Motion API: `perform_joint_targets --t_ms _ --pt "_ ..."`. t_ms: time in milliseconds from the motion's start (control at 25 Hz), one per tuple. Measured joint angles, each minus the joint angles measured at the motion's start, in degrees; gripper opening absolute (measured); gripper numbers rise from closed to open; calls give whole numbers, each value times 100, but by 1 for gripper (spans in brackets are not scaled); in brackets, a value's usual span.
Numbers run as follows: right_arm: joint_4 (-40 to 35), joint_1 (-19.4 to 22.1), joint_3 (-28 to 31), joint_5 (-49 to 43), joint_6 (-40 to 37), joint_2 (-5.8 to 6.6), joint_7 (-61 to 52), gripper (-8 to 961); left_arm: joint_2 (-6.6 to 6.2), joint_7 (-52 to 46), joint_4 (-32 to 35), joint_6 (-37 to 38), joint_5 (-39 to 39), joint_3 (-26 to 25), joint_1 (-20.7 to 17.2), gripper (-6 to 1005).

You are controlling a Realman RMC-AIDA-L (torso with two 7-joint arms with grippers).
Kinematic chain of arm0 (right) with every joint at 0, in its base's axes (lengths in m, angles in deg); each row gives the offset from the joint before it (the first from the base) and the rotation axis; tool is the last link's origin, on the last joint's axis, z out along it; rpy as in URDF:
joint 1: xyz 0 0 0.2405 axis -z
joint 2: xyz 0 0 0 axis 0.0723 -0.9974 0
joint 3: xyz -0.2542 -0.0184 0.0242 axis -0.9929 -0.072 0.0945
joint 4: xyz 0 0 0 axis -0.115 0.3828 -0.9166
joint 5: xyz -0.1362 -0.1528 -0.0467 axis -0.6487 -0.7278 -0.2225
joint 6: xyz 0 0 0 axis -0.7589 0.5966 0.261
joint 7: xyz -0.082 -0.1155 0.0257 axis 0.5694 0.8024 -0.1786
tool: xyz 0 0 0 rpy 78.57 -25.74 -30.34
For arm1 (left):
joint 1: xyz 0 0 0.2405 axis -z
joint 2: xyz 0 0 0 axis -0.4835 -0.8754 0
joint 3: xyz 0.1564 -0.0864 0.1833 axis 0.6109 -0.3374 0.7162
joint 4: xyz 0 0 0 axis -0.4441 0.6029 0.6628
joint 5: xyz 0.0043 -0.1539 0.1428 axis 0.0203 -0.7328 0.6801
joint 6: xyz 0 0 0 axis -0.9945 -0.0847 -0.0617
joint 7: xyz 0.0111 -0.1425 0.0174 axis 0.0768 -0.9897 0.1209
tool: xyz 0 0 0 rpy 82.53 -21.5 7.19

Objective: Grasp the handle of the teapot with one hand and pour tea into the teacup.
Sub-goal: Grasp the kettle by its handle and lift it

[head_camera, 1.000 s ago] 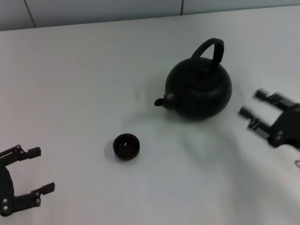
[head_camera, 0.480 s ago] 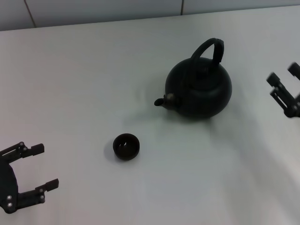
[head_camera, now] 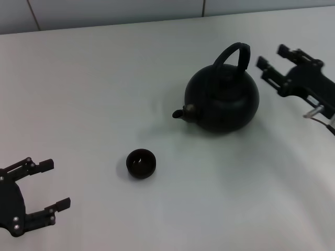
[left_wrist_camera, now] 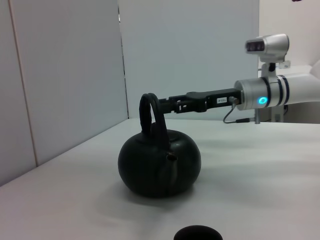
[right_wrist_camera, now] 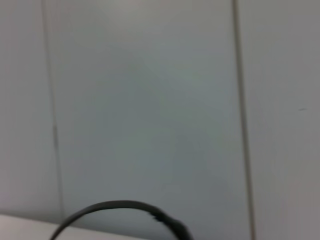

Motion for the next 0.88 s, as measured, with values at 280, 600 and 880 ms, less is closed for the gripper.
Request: perform_joint_targets --t_ms 280,600,880 --pt "-74 -247 -309 0 209 -1 -180 610 7 0 0 0 0 -2 6 801" --pt "-83 -526 -564 -1 682 2 -253 609 25 0 0 38 5 -64 23 801" --pt "-81 -533 -632 -3 727 -21 -262 577 27 0 0 44 7 -72 24 801"
